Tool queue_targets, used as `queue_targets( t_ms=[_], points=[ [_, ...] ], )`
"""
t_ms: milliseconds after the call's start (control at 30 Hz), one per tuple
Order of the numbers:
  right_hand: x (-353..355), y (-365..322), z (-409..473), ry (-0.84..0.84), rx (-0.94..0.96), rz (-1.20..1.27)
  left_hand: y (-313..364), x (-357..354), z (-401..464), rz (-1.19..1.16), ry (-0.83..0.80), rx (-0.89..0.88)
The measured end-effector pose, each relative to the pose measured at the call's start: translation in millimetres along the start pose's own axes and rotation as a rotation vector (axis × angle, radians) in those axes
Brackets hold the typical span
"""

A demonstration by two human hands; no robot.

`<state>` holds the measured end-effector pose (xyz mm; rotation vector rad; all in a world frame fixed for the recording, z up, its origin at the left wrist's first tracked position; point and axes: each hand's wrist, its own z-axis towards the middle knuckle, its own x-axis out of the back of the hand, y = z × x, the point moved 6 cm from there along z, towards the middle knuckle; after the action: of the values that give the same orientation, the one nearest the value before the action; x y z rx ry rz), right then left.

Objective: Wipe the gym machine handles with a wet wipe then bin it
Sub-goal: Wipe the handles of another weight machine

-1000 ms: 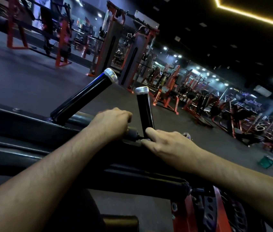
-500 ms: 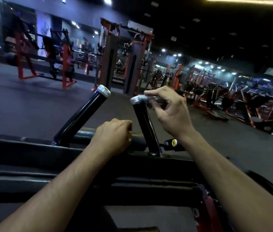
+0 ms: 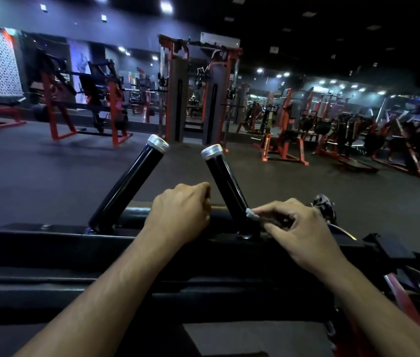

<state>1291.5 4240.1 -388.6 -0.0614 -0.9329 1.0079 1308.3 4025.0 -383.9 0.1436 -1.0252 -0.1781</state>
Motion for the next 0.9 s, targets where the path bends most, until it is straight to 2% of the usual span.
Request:
queue_targets(
  t_ms=[100,200,300,433,567,667,767,900],
  points=[
    [-4,-2,11,-0.007,-0.070,0.094,-2,-1,0,-0.007,-0.021,-0.007],
    [-9,-11,27,0.141,-0.133,0.165,-2,-2,0,-0.017,-0.047,-0.022],
    [-12,-27,51,0.222,-0.188,0.399,-2,-2,0,0.003,-0.041,-0.035],
    [-16,-44,78,0.270,-0.177,0.587,-2,-2,-1,-0.012,-0.003,-0.045],
    [-18,-37,75,0.194,-0.172,0.577,-1,-1,-1,-0.008,-0.019,-0.041],
    [-18,-21,56,0.045,-0.174,0.536,0,0,-1,-0.011,-0.018,-0.047],
    [-19,-3,36,-0.051,-0.291,0.555,0,1,-1,-0.027,0.001,-0.042],
    [-30,-3,48,-0.069,-0.444,0.715,1,1,-1,-0.016,-0.006,-0.042]
  ],
)
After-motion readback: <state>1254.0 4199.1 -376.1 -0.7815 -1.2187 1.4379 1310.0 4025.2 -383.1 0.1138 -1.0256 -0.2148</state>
